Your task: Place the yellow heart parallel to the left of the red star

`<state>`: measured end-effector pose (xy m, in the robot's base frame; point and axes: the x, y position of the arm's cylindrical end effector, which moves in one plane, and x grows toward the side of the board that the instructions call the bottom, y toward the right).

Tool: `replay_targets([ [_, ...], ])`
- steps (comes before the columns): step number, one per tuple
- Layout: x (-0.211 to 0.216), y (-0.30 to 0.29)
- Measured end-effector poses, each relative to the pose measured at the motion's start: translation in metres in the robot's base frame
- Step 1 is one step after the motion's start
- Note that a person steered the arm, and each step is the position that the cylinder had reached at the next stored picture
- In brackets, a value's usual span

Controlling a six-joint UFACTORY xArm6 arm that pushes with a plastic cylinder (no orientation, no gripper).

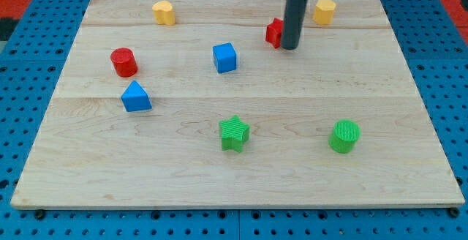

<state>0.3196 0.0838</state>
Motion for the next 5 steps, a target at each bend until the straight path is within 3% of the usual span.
replay_targets([
  [2, -0.047, -0.032],
  [4, 0.003, -0.041],
  [5, -0.011, -0.115],
])
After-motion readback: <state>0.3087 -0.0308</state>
